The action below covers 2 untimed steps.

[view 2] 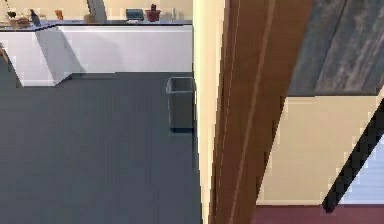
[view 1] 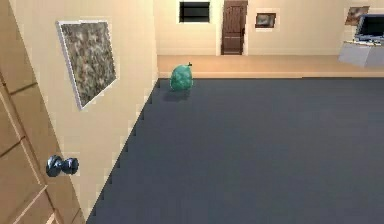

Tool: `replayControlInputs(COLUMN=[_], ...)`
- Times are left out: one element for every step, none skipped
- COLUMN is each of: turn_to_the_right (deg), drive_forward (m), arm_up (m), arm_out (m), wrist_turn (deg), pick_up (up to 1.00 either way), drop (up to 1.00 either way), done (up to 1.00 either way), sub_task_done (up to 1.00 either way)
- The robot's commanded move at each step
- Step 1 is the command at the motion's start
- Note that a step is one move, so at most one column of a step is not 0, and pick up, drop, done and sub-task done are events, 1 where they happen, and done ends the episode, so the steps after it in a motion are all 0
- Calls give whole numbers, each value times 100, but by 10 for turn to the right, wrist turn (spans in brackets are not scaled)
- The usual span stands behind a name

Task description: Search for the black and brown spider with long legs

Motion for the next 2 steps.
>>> replayControlInputs(turn_to_the_right=[30,150], drive_forward=[0,0], arm_up=[0,0], arm_out=[0,0], wrist_turn=[0,0], pick_up=[0,0], drop=[0,0], done=[0,0], sub_task_done=[0,0])
